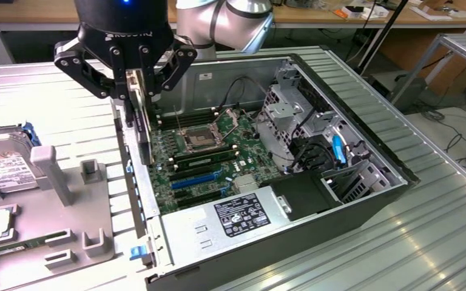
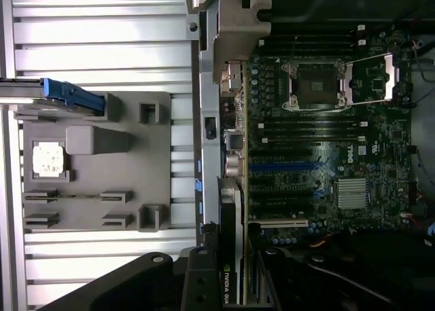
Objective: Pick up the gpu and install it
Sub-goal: 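Pick up the gpu and move the gpu toward the slot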
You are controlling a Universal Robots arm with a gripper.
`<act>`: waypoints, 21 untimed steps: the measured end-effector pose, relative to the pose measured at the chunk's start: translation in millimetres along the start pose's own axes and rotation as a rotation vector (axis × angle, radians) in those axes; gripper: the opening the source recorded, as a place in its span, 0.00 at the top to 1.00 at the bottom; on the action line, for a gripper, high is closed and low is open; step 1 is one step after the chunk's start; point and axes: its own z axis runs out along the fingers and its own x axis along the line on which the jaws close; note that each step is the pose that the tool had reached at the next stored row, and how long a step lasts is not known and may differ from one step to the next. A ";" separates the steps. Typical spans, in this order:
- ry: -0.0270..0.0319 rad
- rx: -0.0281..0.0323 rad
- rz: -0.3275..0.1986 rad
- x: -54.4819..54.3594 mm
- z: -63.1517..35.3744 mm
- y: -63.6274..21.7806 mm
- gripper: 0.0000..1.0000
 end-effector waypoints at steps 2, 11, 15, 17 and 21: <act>0.0001 -0.0001 0.000 -2.1 0.1 0.1 0.73; 0.0006 0.0003 0.000 -13.8 0.4 0.4 0.73; 0.0007 0.0006 0.000 -18.3 0.5 0.5 0.73; 0.0009 0.0006 0.000 -22.0 0.6 0.6 0.73; 0.0013 0.0006 0.000 -31.7 0.9 0.9 0.73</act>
